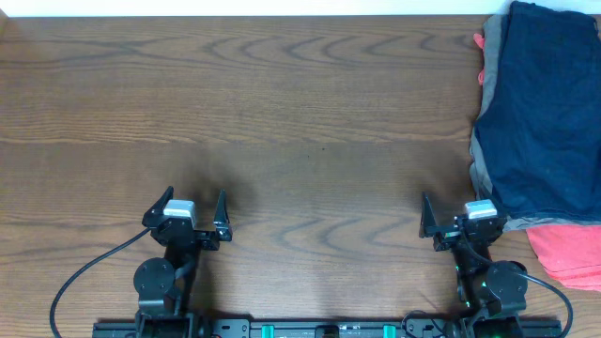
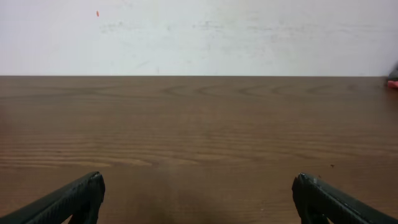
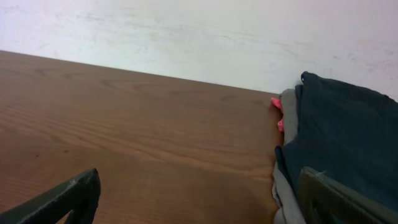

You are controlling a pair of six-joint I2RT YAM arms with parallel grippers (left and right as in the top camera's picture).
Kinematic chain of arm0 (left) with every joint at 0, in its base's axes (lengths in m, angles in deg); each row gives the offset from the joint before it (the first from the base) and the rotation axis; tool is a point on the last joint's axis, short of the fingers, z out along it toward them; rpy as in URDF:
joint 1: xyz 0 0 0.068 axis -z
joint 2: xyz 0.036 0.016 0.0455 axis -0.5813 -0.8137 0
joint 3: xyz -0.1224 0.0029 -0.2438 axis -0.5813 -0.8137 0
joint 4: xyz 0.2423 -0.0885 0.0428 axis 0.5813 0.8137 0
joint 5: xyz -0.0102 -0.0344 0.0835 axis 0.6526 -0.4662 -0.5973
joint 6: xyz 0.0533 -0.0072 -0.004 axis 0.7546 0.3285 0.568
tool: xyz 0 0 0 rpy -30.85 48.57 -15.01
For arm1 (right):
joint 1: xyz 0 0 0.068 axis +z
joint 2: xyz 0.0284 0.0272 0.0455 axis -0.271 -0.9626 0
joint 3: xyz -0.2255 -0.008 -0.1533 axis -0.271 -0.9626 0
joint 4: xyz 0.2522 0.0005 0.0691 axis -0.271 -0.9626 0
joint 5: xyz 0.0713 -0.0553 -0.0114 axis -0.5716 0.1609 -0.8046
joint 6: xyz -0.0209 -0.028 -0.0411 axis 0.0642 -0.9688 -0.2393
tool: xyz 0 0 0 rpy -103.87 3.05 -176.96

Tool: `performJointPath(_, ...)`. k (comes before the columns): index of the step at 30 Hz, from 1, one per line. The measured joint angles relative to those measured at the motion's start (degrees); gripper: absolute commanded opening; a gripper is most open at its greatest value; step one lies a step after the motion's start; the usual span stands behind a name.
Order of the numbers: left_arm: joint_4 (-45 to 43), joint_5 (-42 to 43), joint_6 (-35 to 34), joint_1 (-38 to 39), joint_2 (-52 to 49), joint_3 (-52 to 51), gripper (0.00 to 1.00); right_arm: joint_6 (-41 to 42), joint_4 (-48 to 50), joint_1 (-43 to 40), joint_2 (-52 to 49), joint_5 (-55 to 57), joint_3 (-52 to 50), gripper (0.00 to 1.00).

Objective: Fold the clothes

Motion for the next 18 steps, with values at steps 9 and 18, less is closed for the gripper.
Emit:
performJointPath(9,0.0,0.0,0.0,0.0,0.0,0.0,0.98,0.0,0.0,0.0,0.0,0.0,0.0,0.99)
performJointPath(18,-0.1,0.1,0.0,0.0,0.0,0.0,0.98,0.0,1.6,0.0,0.0,-1.1,0.0,0.99)
